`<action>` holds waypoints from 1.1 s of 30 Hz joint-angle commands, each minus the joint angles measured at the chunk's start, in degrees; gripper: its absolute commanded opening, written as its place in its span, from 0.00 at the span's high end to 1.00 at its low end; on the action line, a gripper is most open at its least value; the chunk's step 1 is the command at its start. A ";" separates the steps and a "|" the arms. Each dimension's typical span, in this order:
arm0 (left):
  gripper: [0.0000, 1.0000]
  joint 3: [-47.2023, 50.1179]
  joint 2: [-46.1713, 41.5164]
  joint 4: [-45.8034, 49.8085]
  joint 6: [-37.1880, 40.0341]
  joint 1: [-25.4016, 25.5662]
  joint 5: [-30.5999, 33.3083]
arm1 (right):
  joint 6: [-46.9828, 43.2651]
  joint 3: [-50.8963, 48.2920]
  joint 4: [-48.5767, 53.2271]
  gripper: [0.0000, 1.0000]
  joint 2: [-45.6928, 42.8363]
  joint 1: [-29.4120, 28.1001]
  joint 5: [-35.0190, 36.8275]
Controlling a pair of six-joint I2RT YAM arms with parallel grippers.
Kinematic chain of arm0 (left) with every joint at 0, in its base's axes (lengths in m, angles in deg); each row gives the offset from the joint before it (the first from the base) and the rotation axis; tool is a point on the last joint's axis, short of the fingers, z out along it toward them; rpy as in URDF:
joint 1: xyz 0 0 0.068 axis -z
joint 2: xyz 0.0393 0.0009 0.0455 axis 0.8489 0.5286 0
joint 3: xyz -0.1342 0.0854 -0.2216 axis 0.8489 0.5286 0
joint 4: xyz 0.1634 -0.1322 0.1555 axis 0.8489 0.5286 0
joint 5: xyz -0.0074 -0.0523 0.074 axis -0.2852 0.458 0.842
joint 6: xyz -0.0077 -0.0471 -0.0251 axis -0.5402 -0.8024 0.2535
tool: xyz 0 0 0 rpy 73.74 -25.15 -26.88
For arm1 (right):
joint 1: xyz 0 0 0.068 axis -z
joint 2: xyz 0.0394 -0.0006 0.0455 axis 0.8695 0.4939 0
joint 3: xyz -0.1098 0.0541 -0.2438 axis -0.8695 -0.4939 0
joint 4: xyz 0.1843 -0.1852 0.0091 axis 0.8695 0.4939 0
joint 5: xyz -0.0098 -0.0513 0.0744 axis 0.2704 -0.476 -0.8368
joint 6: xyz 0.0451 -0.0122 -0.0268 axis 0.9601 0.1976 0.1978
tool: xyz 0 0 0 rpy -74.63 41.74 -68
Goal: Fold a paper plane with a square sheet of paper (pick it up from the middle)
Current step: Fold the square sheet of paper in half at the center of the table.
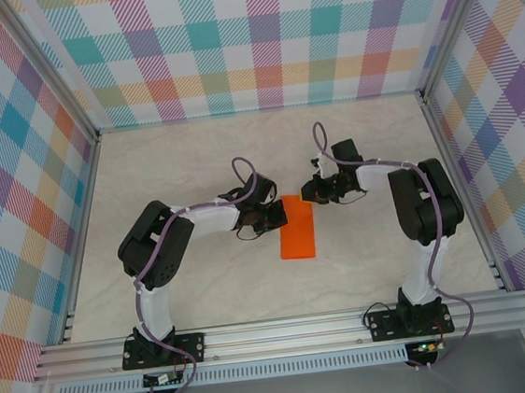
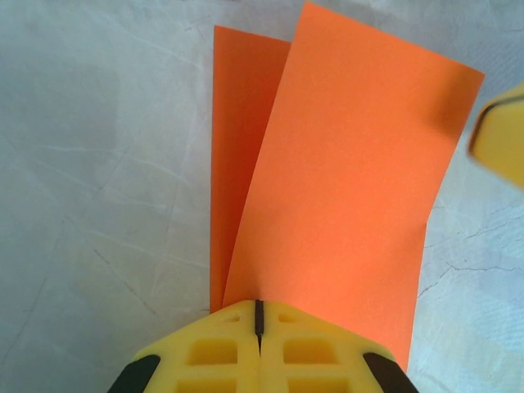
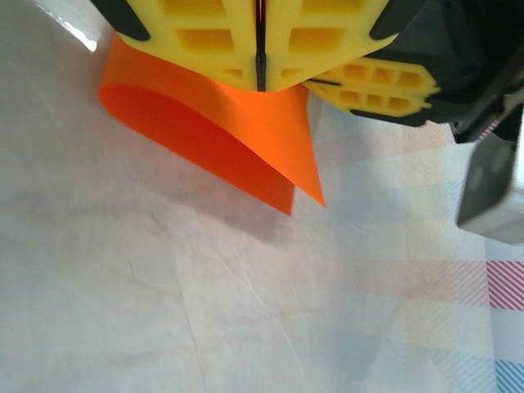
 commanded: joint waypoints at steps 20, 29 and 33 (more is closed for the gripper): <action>1.00 1.15 3.37 7.29 1.40 0.77 2.85 | 0.28 4.68 3.24 0.91 2.72 1.76 -2.21; 1.00 0.96 3.51 7.29 1.37 0.76 2.70 | 3.33 4.50 0.96 0.92 10.08 2.37 -0.89; 1.00 1.04 3.29 7.47 1.45 0.78 2.88 | 4.17 3.22 -0.22 0.92 10.27 2.48 -0.20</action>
